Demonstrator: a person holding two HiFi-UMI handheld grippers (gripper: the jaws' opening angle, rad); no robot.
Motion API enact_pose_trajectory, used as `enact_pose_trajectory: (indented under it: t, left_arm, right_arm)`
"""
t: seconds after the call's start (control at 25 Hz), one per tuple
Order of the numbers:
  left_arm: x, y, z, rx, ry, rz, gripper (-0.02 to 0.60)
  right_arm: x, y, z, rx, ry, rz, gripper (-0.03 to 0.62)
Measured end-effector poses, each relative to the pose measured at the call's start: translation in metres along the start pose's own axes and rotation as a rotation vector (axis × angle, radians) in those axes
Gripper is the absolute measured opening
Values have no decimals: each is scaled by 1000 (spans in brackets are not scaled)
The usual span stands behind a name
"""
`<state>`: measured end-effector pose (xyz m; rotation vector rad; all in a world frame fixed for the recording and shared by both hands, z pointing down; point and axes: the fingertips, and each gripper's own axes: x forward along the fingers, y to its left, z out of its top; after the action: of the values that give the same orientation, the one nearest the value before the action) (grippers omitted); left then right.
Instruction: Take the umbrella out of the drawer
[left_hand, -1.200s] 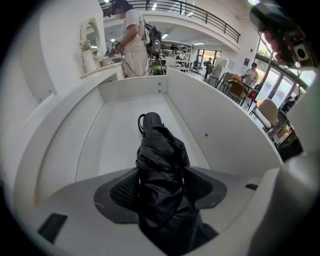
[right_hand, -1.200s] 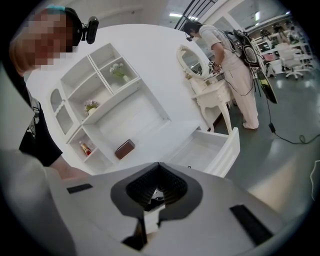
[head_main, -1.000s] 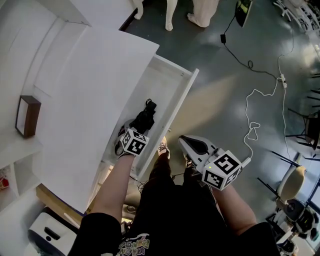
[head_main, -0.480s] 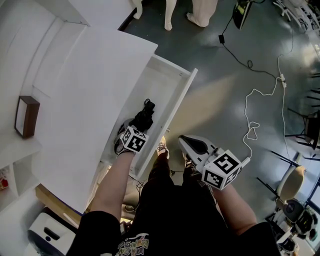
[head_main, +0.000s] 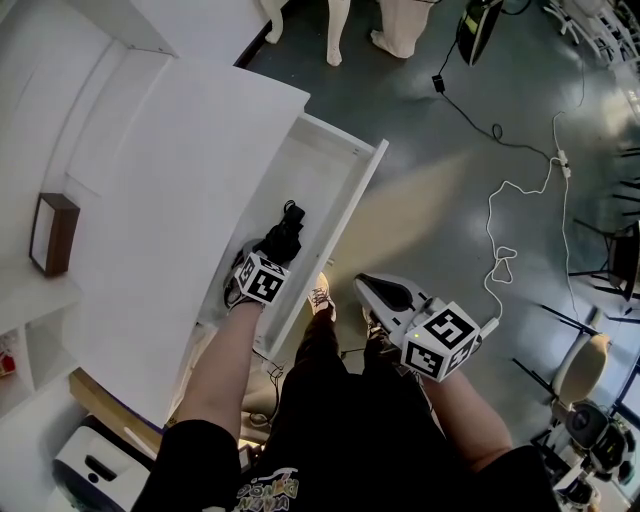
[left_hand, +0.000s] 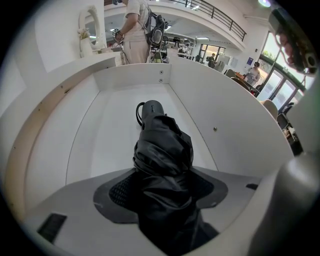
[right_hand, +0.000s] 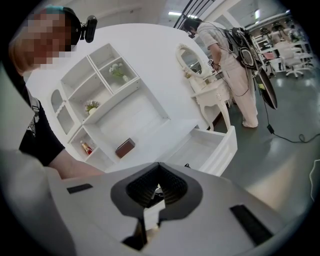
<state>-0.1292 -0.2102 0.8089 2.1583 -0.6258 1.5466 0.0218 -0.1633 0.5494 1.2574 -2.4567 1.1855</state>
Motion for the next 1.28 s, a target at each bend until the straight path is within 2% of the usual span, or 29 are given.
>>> enact_pose_trajectory:
  t: [0.6,0.96,1.28]
  left_arm:
    - [-17,-8,0,65,-45,60,262]
    - [-59,-17,15,64,-156,146,262]
    - [-115,-27,34,29,-260,225,262]
  right_arm:
    - [-28,0,2,-35,5,-12,3]
    - [-33,4,12,-71,-1,31,3]
    - [-39,16,21,-115,-3,89,3]
